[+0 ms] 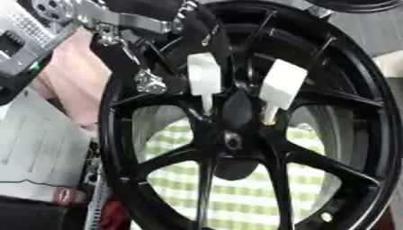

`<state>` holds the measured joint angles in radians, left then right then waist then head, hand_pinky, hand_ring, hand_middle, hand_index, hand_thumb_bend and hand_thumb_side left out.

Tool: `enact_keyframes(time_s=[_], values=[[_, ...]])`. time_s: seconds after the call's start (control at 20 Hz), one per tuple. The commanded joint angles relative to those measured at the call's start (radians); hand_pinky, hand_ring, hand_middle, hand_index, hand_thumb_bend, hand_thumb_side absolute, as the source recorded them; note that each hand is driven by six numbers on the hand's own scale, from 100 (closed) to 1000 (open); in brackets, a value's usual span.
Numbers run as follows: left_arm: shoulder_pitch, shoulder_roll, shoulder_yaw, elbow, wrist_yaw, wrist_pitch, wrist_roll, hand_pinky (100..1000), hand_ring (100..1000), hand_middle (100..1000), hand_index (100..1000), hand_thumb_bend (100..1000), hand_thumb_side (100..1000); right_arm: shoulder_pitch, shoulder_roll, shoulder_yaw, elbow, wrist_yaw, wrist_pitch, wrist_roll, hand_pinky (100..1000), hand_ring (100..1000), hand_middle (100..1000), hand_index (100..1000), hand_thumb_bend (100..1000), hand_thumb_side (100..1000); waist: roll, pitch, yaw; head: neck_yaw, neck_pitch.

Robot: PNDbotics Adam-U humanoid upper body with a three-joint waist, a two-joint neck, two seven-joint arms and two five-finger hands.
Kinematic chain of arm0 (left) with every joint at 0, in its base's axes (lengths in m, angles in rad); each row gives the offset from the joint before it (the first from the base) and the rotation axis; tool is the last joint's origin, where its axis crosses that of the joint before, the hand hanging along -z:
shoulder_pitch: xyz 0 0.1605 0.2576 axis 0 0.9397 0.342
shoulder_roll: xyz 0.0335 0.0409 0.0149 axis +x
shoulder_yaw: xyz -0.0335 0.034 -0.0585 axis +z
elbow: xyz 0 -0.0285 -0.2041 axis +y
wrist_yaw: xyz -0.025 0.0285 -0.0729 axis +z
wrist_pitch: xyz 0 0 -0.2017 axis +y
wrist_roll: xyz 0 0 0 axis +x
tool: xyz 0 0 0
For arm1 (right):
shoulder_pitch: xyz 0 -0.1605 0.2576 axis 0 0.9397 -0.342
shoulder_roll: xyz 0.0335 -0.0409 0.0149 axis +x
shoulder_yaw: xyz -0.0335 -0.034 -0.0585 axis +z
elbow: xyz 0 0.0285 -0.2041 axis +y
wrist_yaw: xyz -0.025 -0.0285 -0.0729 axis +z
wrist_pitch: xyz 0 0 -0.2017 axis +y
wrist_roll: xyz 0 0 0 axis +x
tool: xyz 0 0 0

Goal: Pull the pin out of the wheel hub.

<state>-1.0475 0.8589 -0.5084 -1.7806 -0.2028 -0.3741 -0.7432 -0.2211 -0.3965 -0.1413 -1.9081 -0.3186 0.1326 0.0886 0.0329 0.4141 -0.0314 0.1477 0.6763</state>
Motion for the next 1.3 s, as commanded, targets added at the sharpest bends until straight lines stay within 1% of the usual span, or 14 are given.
enact_keyframes(time_s=[0.05,0.35,0.65,0.75,0.85,1.0,1.15,1.3], values=[[-0.014,0.009,0.001,0.005,-0.02,-0.171,-0.151,851,871,830,856,230,100,-0.011,-0.009,-0.004,-0.018,-0.004,-0.001,0.003,903,737,565,673,263,383,-0.002,-0.015,-0.002,0.005,-0.014],[-0.01,0.003,-0.003,0.02,-0.038,-0.188,-0.154,850,873,833,857,247,100,-0.013,-0.006,-0.005,-0.018,-0.005,-0.001,0.004,903,737,565,673,262,383,-0.002,-0.011,-0.005,0.01,-0.017],[-0.013,-0.005,-0.007,0.034,-0.05,-0.198,-0.155,846,866,812,848,232,100,-0.012,-0.004,-0.006,-0.018,-0.005,-0.001,0.004,903,737,565,673,262,384,-0.002,-0.007,-0.006,0.01,-0.019],[-0.015,-0.007,-0.008,0.035,-0.048,-0.199,-0.158,843,863,806,845,229,100,-0.012,-0.004,-0.007,-0.017,-0.005,0.0,0.005,903,737,565,673,262,385,-0.001,-0.008,-0.005,-0.005,-0.025],[-0.018,-0.007,-0.009,0.035,-0.046,-0.2,-0.162,838,856,802,843,228,100,-0.011,-0.003,-0.007,-0.016,-0.005,0.0,0.005,903,737,565,674,262,385,0.0,-0.009,-0.005,-0.031,-0.039],[-0.021,-0.007,-0.009,0.034,-0.042,-0.198,-0.164,835,847,789,835,222,100,-0.011,-0.004,-0.008,-0.016,-0.005,0.0,0.006,904,737,565,674,261,386,0.001,-0.011,-0.006,-0.057,-0.06],[-0.022,-0.006,-0.01,0.033,-0.041,-0.197,-0.164,836,847,789,833,226,100,-0.01,-0.004,-0.008,-0.016,-0.005,0.0,0.006,904,737,565,674,261,385,0.002,-0.012,-0.006,-0.067,-0.073],[-0.022,-0.007,-0.012,0.034,-0.038,-0.196,-0.164,841,858,832,840,244,100,-0.01,-0.003,-0.008,-0.015,-0.005,0.001,0.006,904,737,565,674,260,385,0.002,-0.011,-0.004,-0.07,-0.082]])
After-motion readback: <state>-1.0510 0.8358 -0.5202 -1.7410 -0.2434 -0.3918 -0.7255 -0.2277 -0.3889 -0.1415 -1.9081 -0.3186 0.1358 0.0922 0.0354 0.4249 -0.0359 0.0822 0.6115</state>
